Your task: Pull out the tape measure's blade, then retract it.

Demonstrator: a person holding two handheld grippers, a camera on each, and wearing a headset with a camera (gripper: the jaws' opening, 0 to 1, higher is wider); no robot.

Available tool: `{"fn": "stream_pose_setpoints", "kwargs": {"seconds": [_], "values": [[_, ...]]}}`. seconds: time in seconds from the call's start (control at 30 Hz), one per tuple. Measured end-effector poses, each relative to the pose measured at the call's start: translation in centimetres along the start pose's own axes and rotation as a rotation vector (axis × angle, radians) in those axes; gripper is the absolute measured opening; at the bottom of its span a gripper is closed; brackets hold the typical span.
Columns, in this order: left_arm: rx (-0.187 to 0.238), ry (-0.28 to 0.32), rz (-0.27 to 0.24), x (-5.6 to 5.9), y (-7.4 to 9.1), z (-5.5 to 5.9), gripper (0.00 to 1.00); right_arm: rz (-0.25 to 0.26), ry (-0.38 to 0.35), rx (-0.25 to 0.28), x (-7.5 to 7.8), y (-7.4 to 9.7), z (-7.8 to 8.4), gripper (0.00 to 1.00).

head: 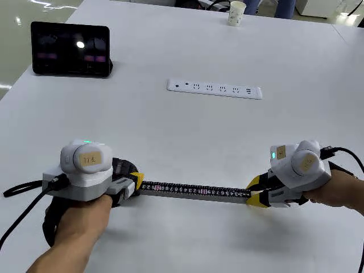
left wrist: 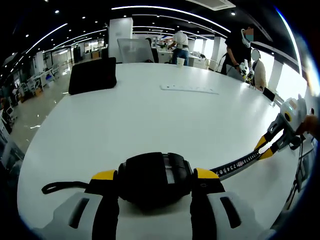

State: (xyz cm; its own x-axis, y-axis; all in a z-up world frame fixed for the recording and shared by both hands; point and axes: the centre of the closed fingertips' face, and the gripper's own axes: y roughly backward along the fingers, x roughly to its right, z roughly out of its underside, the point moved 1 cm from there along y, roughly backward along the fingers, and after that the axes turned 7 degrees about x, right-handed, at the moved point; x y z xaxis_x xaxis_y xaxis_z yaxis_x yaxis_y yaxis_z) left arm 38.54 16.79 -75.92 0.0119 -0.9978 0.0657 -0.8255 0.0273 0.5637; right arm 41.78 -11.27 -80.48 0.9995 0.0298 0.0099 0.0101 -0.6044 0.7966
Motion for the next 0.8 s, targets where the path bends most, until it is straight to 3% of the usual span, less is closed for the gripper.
{"fn": "stream_pose_setpoints", "kwargs": {"seconds": [0.8], "values": [[-0.006, 0.012, 0.016, 0.08, 0.28, -0.02, 0.52, -0.002, 0.006, -0.019, -0.13, -0.04, -0.21, 0.11]]}}
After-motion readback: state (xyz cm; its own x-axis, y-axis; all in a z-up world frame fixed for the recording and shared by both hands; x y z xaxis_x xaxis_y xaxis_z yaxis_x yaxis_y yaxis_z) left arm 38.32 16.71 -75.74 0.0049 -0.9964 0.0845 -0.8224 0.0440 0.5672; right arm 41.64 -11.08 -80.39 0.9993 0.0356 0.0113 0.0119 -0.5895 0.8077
